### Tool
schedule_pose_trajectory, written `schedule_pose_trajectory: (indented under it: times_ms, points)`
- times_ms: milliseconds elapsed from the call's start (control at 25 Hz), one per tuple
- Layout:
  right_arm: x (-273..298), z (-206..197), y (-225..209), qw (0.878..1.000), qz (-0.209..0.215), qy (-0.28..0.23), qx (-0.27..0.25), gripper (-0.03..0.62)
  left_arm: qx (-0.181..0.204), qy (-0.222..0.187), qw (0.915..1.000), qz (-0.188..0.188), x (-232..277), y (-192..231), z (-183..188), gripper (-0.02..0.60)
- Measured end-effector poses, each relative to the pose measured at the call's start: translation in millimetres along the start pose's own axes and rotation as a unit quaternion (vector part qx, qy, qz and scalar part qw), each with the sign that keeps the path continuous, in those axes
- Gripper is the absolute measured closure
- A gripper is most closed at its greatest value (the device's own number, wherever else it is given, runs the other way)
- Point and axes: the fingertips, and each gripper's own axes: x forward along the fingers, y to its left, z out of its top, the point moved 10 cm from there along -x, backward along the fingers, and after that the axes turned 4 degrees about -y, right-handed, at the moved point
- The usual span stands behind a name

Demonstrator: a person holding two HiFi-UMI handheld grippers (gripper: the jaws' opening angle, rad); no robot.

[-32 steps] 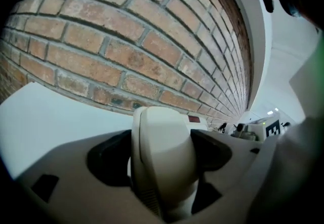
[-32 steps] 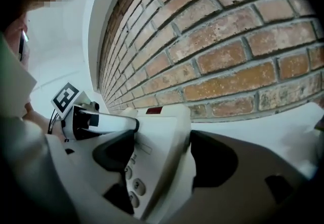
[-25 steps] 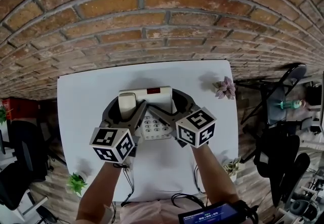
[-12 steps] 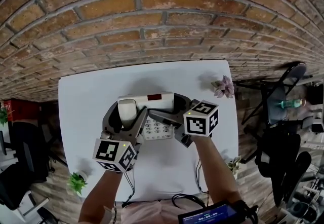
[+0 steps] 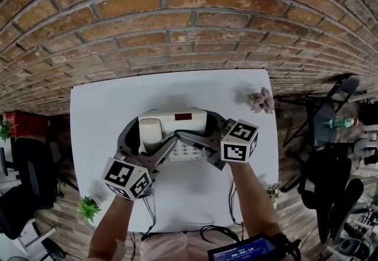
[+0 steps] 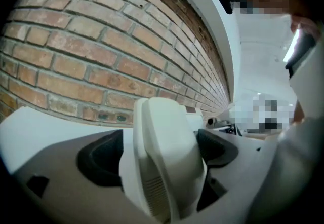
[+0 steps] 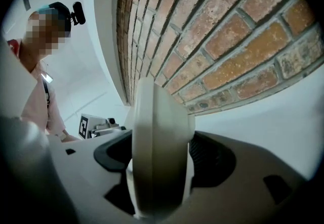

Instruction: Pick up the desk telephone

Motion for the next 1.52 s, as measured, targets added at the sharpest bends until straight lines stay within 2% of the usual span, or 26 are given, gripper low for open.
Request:
schedule_pose_trajectory:
  times_ms: [160, 280, 400, 640, 680, 800, 960, 1040, 1120, 1160, 1360, 1520]
  points:
    - [0, 0, 3, 1.0, 0.015, -0.001, -0.018, 0.258, -0.056, 0.026, 0.9964, -0.058, 0, 6, -12, 0.118]
    - [-1, 1, 7, 0.999, 0.027, 0.001, -0.032, 0.26, -0.067, 0.026, 0.9936, -0.087, 3, 5, -16, 0.115]
    - [-1, 2, 9, 0.999, 0.031, 0.004, -0.039, 0.261, -0.062, 0.021, 0.9928, -0.1, 3, 5, -18, 0.118]
    - [-5, 4, 15, 0.999, 0.001, 0.021, -0.043, 0.247, -0.052, 0.012, 0.9931, -0.104, 0, 3, -18, 0.123]
    - [-7, 4, 15, 0.999, -0.007, 0.022, -0.039, 0.227, -0.049, 0.012, 0.993, -0.107, 0, 2, -18, 0.123]
    - [-12, 0, 15, 0.999, -0.021, 0.024, -0.016, 0.209, -0.048, 0.013, 0.9922, -0.114, 1, -1, -19, 0.123]
    - [-16, -9, 13, 0.999, -0.016, 0.03, 0.014, 0.209, -0.064, 0.012, 0.9921, -0.107, -1, -2, -23, 0.123]
    - [-18, -14, 15, 0.999, -0.013, 0.043, 0.008, 0.227, -0.071, 0.012, 0.9921, -0.103, -2, -1, -24, 0.123]
    - [-19, -16, 18, 0.999, -0.013, 0.043, -0.002, 0.307, -0.076, 0.013, 0.992, -0.1, -1, 0, -24, 0.123]
    - [-19, -16, 20, 0.999, -0.015, 0.041, -0.004, 0.315, -0.076, 0.015, 0.992, -0.1, 0, 0, -23, 0.123]
    - [-22, -14, 26, 0.999, -0.019, 0.046, -0.01, 0.313, -0.059, 0.024, 0.9932, -0.097, -3, -5, -20, 0.126]
    - [-25, -11, 33, 0.999, -0.018, 0.044, -0.007, 0.315, -0.075, 0.016, 0.9932, -0.087, -9, -11, -16, 0.127]
